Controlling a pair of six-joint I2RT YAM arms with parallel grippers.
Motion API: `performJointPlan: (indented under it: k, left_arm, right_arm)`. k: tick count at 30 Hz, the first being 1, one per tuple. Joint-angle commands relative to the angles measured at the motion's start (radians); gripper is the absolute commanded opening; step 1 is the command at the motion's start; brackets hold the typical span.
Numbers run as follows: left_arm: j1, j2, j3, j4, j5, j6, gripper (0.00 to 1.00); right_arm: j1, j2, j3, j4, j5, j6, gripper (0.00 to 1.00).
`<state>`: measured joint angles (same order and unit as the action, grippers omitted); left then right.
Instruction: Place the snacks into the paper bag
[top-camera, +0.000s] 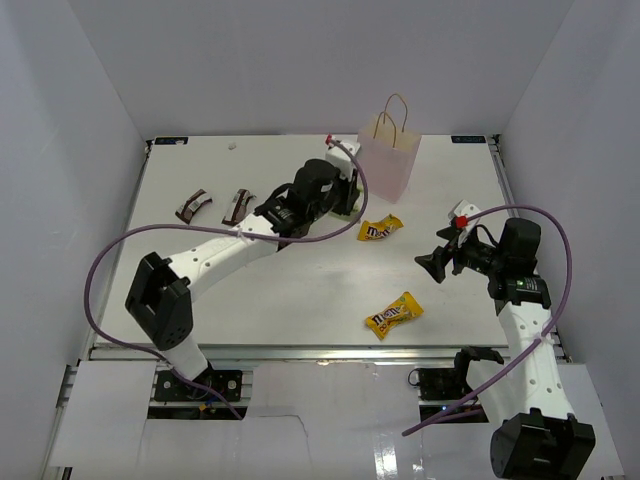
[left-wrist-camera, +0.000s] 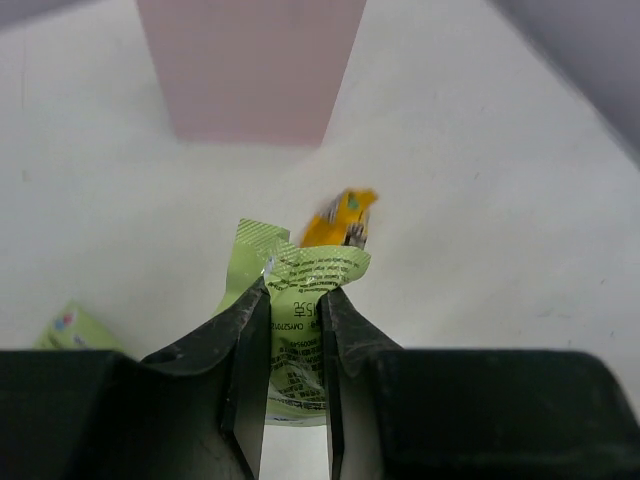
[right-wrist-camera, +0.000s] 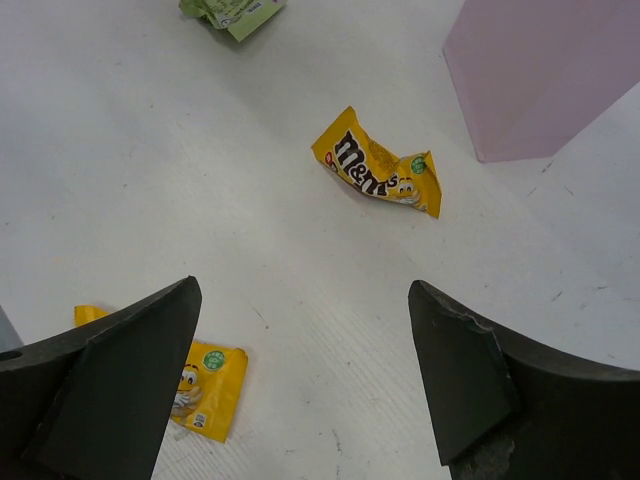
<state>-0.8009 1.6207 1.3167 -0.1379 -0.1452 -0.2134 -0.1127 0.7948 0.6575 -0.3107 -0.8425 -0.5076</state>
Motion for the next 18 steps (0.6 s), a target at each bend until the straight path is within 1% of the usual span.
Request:
performJointPlan:
  k: [1, 3, 4, 6, 7, 8, 9, 10, 12, 13, 15, 16, 18]
  left_arm:
    - [-0.001, 0.083, 0.197, 0.167, 0.07, 0.144, 0.11]
    - [-0.001, 0.151, 0.306, 0.182, 0.094, 0.16, 0.1]
    - [-0.001, 0.221, 0.416, 0.19, 0.107, 0.16, 0.1]
    - [0.0, 0.292, 0.531, 0.21, 0.131, 0.151, 0.1]
    - [-0.001, 0.329, 0.649, 0.219, 0.139, 0.141, 0.1]
    - [0.0, 0.399, 0.705, 0.244, 0.139, 0.135, 0.1]
    - [0.0, 0.431, 0.757, 0.262, 0.137, 0.128, 0.09]
    - [0.0, 0.462, 0.847, 0.285, 0.142, 0.108, 0.09]
    - [0.0, 0.55, 0.926, 0.362, 0.13, 0.086, 0.1]
    - [0.002, 0.576, 0.978, 0.435, 0.092, 0.06, 0.1]
    - [0.0, 0.629, 0.987, 0.535, 0.064, 0.063, 0.09]
    - [0.002, 0.646, 0.987, 0.632, 0.021, 0.069, 0.1]
    - [0.006, 0.703, 1.003, 0.708, -0.016, 0.08, 0.12]
  right_arm:
    - [-0.013, -0.017, -0.002, 0.036, -0.029, -0.005, 0.9]
    - [-0.015, -0.02, -0.004, 0.036, -0.033, -0.006, 0.9]
    - [-0.016, -0.022, -0.004, 0.036, -0.032, -0.008, 0.9]
    - [-0.018, -0.019, -0.004, 0.038, -0.032, -0.008, 0.9]
    - [-0.018, -0.019, -0.004, 0.038, -0.032, -0.008, 0.9]
    - [-0.018, -0.017, -0.004, 0.038, -0.033, -0.008, 0.9]
    - [-0.018, -0.014, -0.002, 0.038, -0.035, -0.008, 0.9]
    - [-0.018, -0.014, -0.002, 0.038, -0.035, -0.008, 0.9]
    - [-0.018, -0.014, -0.004, 0.039, -0.041, -0.006, 0.9]
    - [-0.018, -0.014, -0.006, 0.039, -0.047, -0.006, 0.9]
    - [-0.016, -0.012, -0.007, 0.042, -0.05, -0.005, 0.9]
    - [-0.018, -0.011, -0.009, 0.044, -0.052, -0.005, 0.9]
    - [-0.018, -0.009, -0.009, 0.042, -0.053, -0.005, 0.9]
